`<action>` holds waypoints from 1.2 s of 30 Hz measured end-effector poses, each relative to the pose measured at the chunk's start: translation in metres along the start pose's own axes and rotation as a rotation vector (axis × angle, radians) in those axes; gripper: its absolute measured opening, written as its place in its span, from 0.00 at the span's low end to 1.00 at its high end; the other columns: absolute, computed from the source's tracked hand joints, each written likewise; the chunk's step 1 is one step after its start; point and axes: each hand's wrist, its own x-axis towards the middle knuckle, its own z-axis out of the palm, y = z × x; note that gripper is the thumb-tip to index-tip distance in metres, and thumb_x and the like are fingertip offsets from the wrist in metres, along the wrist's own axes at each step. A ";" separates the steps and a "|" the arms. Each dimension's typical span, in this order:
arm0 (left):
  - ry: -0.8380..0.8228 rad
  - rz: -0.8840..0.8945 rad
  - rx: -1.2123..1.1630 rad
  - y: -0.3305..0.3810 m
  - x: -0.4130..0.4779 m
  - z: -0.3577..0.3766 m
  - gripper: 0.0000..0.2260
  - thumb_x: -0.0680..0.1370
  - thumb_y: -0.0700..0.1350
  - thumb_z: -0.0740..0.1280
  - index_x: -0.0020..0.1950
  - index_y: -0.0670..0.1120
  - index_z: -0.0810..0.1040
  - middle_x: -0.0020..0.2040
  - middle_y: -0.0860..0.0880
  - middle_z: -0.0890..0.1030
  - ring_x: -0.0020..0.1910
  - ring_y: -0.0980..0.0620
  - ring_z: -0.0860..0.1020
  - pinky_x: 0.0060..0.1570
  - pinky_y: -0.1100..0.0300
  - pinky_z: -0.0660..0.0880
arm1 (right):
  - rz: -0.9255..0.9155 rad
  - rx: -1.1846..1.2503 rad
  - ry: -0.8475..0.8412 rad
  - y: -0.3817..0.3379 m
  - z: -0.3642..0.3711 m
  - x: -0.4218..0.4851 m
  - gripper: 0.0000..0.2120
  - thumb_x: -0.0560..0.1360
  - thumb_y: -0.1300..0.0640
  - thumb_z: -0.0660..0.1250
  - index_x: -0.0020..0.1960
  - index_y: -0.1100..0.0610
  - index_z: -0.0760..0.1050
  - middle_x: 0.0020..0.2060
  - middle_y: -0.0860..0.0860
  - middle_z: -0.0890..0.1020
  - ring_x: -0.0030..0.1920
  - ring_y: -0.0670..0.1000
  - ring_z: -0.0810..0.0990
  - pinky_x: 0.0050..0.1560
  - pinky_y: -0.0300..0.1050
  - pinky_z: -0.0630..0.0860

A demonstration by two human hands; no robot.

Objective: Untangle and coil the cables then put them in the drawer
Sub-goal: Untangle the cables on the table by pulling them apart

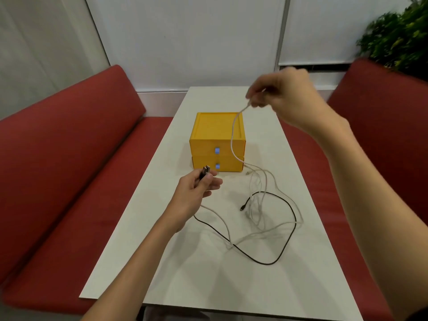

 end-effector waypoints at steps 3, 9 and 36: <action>-0.001 -0.009 -0.001 -0.001 0.000 0.002 0.10 0.83 0.46 0.58 0.58 0.45 0.77 0.49 0.51 0.84 0.50 0.57 0.83 0.54 0.60 0.77 | -0.124 0.058 0.293 -0.004 -0.019 0.019 0.11 0.73 0.69 0.62 0.49 0.61 0.81 0.40 0.54 0.83 0.41 0.46 0.82 0.49 0.41 0.79; 0.000 -0.006 -0.016 -0.001 0.002 0.003 0.10 0.82 0.46 0.58 0.58 0.45 0.77 0.48 0.51 0.85 0.49 0.56 0.83 0.52 0.60 0.77 | -0.196 0.043 0.497 0.003 -0.024 0.033 0.11 0.73 0.70 0.62 0.49 0.63 0.80 0.43 0.56 0.83 0.41 0.45 0.81 0.45 0.33 0.76; 0.169 0.337 -0.076 0.041 0.023 0.024 0.08 0.81 0.48 0.62 0.57 0.51 0.78 0.54 0.51 0.83 0.56 0.58 0.79 0.53 0.68 0.74 | -0.056 0.060 -0.295 0.003 0.036 -0.005 0.08 0.73 0.67 0.68 0.48 0.57 0.80 0.40 0.47 0.83 0.43 0.44 0.82 0.43 0.29 0.74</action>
